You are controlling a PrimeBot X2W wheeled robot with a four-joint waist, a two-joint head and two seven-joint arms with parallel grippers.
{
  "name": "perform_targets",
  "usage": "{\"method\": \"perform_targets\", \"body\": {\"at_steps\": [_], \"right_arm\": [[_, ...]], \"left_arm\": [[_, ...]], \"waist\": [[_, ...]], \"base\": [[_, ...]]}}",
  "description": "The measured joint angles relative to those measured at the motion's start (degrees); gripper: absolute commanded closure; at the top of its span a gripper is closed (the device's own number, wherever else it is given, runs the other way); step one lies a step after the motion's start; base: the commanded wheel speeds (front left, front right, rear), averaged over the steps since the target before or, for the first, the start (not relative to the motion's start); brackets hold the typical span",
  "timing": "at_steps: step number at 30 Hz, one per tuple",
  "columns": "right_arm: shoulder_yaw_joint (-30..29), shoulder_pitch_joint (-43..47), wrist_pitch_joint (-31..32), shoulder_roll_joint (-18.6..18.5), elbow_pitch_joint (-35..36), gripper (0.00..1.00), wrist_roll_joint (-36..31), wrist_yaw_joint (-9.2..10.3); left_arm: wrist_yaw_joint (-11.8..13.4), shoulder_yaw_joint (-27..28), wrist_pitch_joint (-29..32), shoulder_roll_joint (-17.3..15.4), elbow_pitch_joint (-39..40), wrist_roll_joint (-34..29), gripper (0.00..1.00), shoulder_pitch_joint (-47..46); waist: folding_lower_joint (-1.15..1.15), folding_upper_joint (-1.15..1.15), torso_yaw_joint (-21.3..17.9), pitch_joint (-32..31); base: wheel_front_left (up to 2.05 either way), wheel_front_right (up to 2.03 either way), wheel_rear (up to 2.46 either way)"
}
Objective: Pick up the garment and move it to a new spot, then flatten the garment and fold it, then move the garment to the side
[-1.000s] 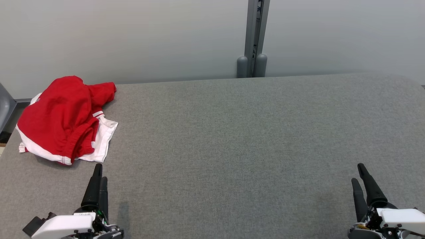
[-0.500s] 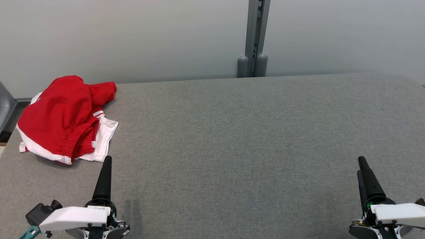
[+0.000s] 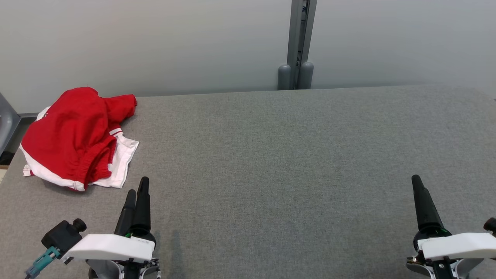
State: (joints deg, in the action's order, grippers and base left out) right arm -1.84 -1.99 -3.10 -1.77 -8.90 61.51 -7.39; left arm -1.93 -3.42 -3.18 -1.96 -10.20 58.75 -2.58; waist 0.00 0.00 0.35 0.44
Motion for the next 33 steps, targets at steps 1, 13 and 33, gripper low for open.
{"method": "perform_targets", "body": {"at_steps": [1, 13, 33], "right_arm": [[0.0, 0.0, 0.0, 0.0, 0.0, 0.00, 0.0, 0.00], [2.2, 0.2, -2.1, -0.2, 1.5, 0.00, -14.1, -0.01], [3.6, 1.1, -5.3, -0.4, 1.7, 0.00, -30.6, -0.01]], "left_arm": [[0.0, 0.0, 0.0, 0.0, 0.0, 0.0, 0.00, 0.0], [1.8, -1.4, -2.2, -0.2, 0.5, -13.4, 0.00, 0.0], [3.4, -2.0, -5.4, -0.4, -1.0, -29.0, 0.00, 0.5]], "waist": [[0.00, 0.00, 0.0, 0.0], [0.00, 0.00, 0.2, 0.1], [0.00, 0.00, 0.2, 0.1]], "base": [[0.00, 0.00, 0.00], [0.00, 0.00, 0.00], [0.00, 0.00, 0.00]]}}
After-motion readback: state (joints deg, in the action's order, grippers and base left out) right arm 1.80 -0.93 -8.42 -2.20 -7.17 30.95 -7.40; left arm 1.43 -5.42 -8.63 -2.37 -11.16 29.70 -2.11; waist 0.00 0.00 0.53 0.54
